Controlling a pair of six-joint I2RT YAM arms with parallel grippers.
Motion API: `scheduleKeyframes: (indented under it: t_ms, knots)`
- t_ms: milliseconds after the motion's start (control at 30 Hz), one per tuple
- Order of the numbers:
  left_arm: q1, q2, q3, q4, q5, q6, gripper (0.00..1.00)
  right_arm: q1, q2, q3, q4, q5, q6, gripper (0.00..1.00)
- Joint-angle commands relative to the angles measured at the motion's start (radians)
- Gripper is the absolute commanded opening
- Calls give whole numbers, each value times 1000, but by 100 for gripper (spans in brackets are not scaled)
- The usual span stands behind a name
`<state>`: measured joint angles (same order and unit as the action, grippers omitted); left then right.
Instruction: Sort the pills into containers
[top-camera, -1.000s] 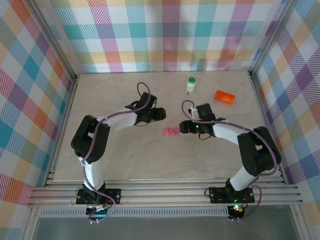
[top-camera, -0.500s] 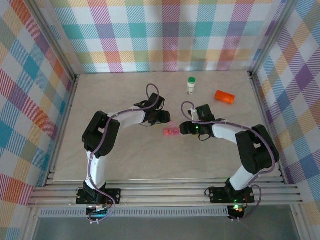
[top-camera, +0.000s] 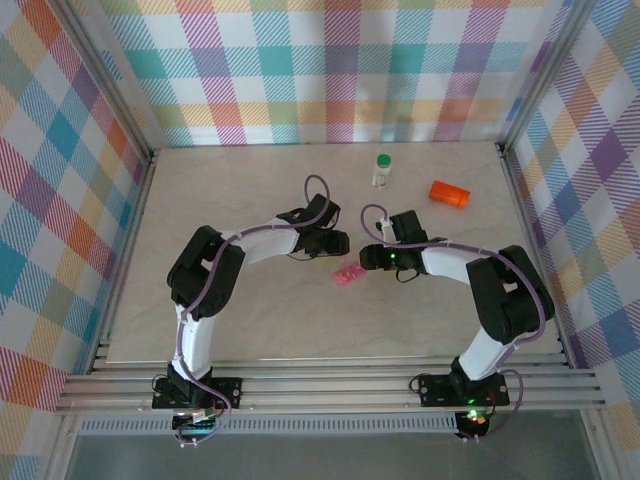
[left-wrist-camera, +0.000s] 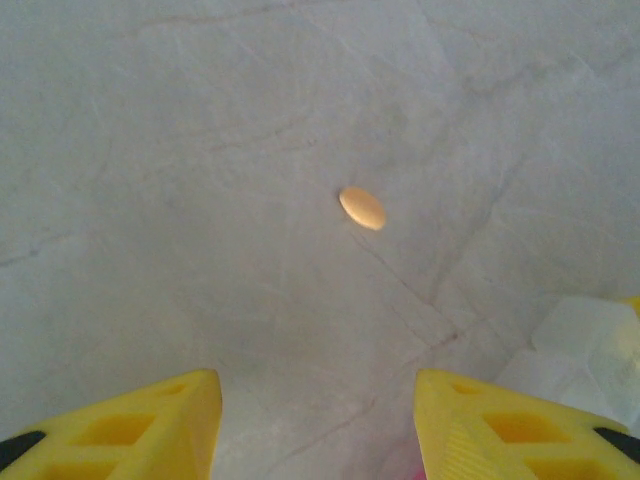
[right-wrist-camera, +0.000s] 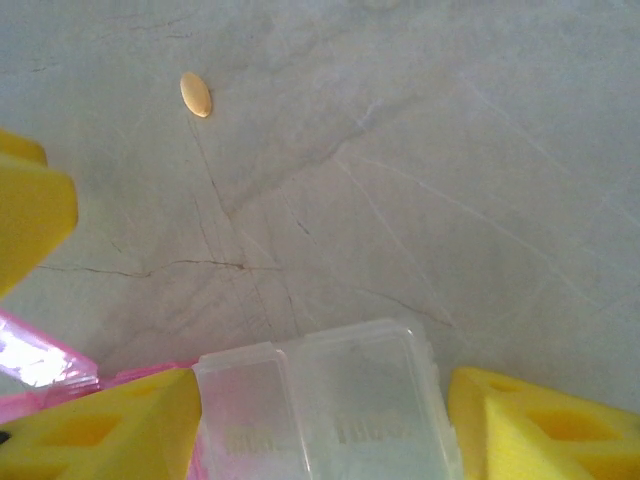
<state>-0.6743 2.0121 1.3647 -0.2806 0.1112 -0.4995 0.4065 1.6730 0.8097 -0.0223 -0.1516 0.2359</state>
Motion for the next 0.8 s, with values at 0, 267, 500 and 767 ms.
scheduleKeyframes:
  t_ms: [0,267,500,767]
  knots:
    - [-17,-72,-44,27,-4,14,53,8,39,-1,-34,17,12,65]
    - [-50,-153,-139,56,-2,-4,53,9,42,-4,-29,22,23,64]
    - [-60,-160,-168,60,10,-5,53,8,56,-3,-22,9,33,63]
    - [-91,-115,-155,46,-3,19,53,7,53,-3,-23,1,28,62]
